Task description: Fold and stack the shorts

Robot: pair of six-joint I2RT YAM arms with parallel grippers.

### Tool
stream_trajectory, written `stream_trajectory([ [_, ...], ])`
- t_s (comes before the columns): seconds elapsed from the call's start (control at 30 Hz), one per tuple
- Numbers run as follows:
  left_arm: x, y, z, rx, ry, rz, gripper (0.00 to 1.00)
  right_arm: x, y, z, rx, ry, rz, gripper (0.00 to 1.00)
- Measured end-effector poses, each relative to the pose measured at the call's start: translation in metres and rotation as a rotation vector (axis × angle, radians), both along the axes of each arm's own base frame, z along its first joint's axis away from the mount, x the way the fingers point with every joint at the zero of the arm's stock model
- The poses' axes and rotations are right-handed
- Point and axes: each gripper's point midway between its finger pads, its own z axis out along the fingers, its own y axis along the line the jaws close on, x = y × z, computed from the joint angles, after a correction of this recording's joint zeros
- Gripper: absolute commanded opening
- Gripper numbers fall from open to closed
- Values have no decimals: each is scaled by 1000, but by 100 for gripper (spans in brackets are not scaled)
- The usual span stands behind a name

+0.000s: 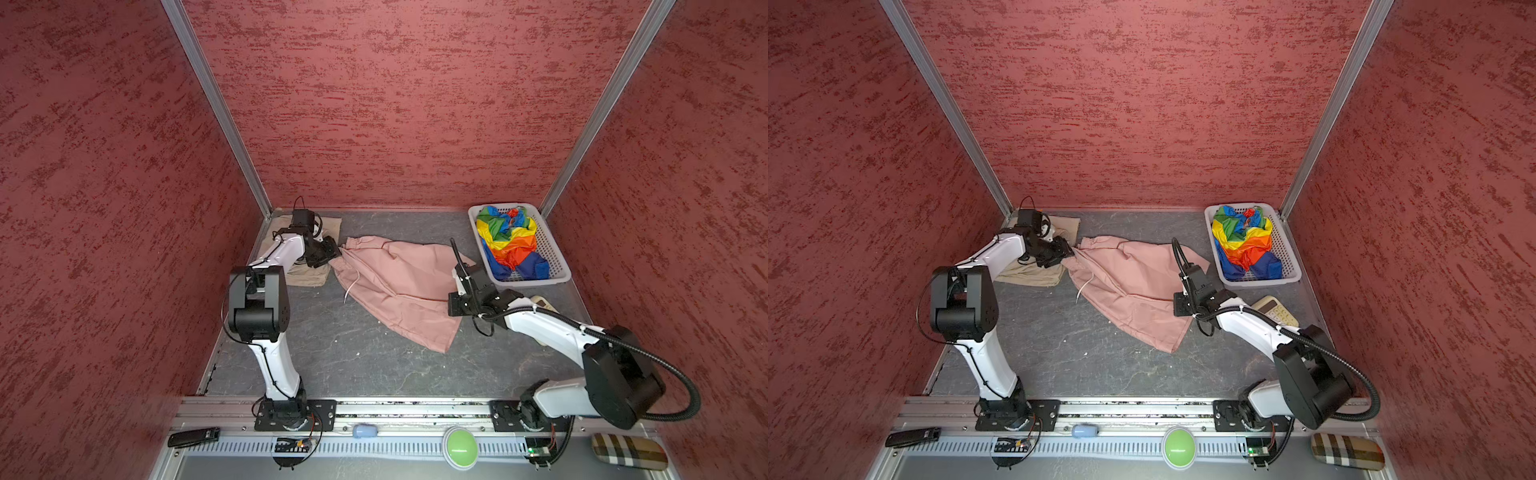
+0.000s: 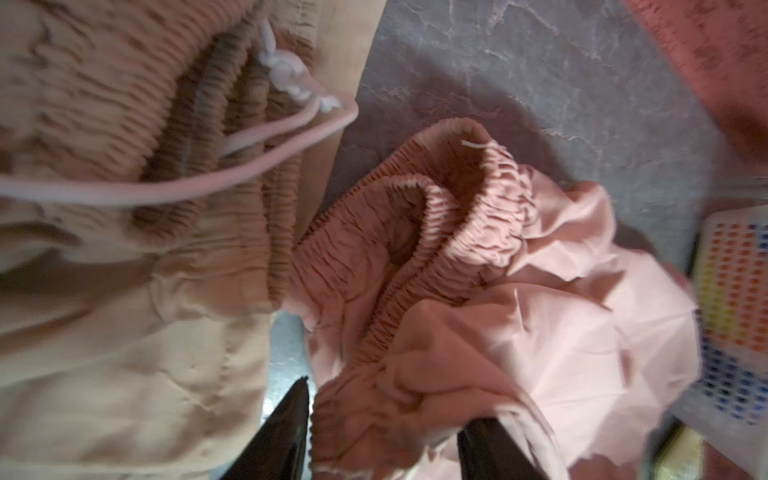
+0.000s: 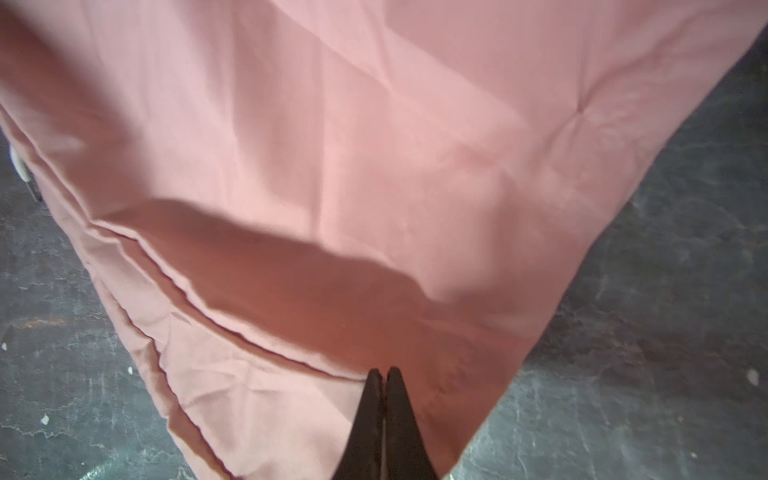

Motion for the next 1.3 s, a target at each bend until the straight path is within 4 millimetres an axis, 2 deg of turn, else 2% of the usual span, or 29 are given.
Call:
stream_trajectory([
  [0.03,-1,-2,6,-41,-6,17,100,1,0,2,1,-6,-4,0],
  [0.17,-17,-2,42,-313,-37,163,99,14,2,24,3,-62,-19,0],
  [0.23,-27,0,49,-469,-47,253,99,22,4,44,15,-110,-21,0],
  [0.3,-35,-4,39,-632,-15,347,99,30,6,65,31,-161,-26,0],
  [0.4,-47,-26,1,-828,116,466,99,34,7,83,49,-203,-28,0],
  [0.47,-54,-41,-20,-900,203,524,99,34,6,84,50,-205,-29,0],
  [0.53,-55,-49,-27,-947,244,564,99,34,6,83,49,-204,-31,0],
  [0.77,-27,-32,1,-1056,106,652,99,30,1,77,39,-195,-36,0],
  [0.9,-25,-20,4,-1066,70,707,98,30,-3,78,33,-199,-48,0],
  [1.0,-26,-12,-1,-1069,60,747,91,32,-8,81,34,-210,-59,0],
  [1.13,-27,-6,-4,-1069,45,771,74,33,-12,84,31,-220,-68,0],
  [1.3,-24,-6,-1,-1063,19,753,35,34,-18,89,28,-233,-79,0],
])
